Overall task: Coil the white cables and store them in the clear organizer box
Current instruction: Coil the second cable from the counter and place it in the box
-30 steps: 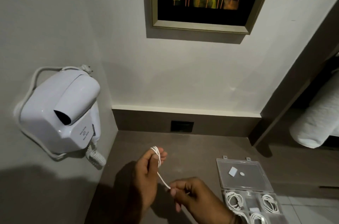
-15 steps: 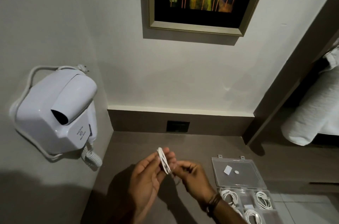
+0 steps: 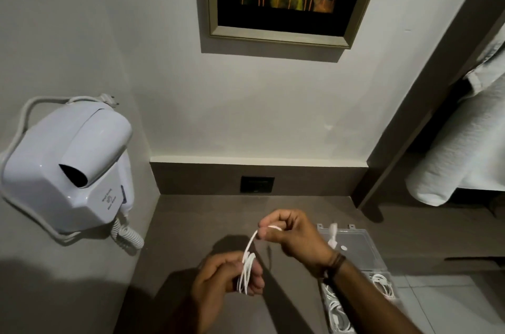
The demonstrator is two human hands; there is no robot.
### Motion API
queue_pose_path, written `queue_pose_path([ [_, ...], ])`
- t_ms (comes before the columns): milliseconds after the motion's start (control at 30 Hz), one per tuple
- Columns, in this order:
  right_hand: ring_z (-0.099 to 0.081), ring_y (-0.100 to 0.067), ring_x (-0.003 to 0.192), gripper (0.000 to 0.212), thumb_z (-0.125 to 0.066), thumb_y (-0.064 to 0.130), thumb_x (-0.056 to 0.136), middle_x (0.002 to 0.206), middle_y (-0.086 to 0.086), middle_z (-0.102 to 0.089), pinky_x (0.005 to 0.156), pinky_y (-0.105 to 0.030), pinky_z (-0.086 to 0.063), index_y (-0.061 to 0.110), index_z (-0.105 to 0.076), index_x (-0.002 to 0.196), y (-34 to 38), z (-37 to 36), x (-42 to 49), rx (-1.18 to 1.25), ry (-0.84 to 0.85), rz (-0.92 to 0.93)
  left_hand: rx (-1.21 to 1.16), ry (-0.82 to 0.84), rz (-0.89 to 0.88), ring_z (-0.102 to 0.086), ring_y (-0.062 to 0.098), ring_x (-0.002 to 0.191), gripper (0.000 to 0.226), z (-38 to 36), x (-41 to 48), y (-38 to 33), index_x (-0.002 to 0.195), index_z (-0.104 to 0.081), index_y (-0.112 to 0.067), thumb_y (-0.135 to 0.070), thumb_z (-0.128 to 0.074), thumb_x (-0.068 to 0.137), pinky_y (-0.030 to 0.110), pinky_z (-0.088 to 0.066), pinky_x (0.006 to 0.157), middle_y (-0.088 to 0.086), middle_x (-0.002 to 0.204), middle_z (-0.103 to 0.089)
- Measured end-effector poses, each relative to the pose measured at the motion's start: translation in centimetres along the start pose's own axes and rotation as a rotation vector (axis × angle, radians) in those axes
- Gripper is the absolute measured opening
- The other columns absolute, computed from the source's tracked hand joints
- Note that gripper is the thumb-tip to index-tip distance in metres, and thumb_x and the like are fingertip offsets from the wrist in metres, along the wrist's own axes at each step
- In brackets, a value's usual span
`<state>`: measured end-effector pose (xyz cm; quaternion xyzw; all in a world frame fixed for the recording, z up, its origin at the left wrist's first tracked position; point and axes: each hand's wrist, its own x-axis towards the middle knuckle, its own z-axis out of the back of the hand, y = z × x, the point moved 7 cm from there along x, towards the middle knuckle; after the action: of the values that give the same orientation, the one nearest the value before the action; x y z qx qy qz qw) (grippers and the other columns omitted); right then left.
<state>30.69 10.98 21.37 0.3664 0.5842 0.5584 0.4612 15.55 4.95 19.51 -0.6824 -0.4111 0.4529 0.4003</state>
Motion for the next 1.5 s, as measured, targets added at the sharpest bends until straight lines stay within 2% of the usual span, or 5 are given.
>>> queue_pose_path([
  [167, -0.053, -0.002, 0.043, 0.019, -0.072, 0.023, 0.091, 0.052, 0.006, -0.067, 0.046, -0.014, -0.041, 0.01, -0.081, 0.081, -6.5, -5.6, -3.3, 0.173, 0.03, -0.161, -0.262, -0.321, -0.096, -0.075, 0.027, 0.081, 0.024, 2.0, 1.0, 0.3, 0.095, -0.073, -0.007, -0.011, -0.05, 0.093, 0.027, -0.06, 0.066, 0.013, 0.083, -0.079],
  [400, -0.072, 0.007, 0.089, 0.028, -0.059, 0.024, 0.098, 0.095, 0.022, -0.075, 0.08, -0.012, -0.056, 0.048, -0.072, 0.103, 0.3, -3.4, -4.6, -0.714, 0.141, 0.33, 1.09, -0.336, -0.523, -0.07, 0.011, 0.101, 0.021, 1.3, -0.9, -1.1, 0.108, -0.072, -0.014, -0.017, -0.056, 0.095, 0.019, -0.049, 0.091, -0.002, 0.107, -0.075],
  [867, -0.035, -0.002, 0.033, 0.019, -0.064, 0.007, 0.1, 0.05, 0.008, -0.063, 0.038, -0.015, -0.03, 0.01, -0.081, 0.107, -6.7, -4.4, -3.5, 0.309, -0.171, -0.106, -0.773, -0.196, -0.102, -0.061, 0.018, 0.053, 0.027, 0.1, 1.1, 1.0, 0.069, -0.066, -0.007, -0.02, -0.045, 0.08, 0.028, -0.059, 0.055, 0.009, 0.061, -0.061],
  [1167, -0.058, 0.0, 0.074, 0.023, -0.059, 0.032, 0.093, 0.084, 0.013, -0.07, 0.066, -0.011, -0.041, 0.039, -0.068, 0.113, -3.0, -5.3, -5.3, -0.892, -0.199, 0.372, -0.347, -0.527, -0.108, -0.076, 0.017, 0.075, 0.032, 2.7, 2.7, 3.3, 0.094, -0.067, -0.005, -0.014, -0.037, 0.102, 0.024, -0.059, 0.066, 0.005, 0.075, -0.078],
  [1500, -0.072, -0.004, 0.077, 0.022, -0.082, 0.026, 0.083, 0.09, 0.014, -0.078, 0.067, -0.014, -0.057, 0.039, -0.074, 0.099, -7.1, -2.6, -5.2, -0.33, -0.355, 0.205, -0.096, -0.504, 0.045, -0.075, 0.026, 0.086, 0.033, 1.2, 3.0, 5.8, 0.09, -0.071, -0.012, -0.02, -0.04, 0.101, 0.041, -0.059, 0.079, 0.006, 0.086, -0.079],
])
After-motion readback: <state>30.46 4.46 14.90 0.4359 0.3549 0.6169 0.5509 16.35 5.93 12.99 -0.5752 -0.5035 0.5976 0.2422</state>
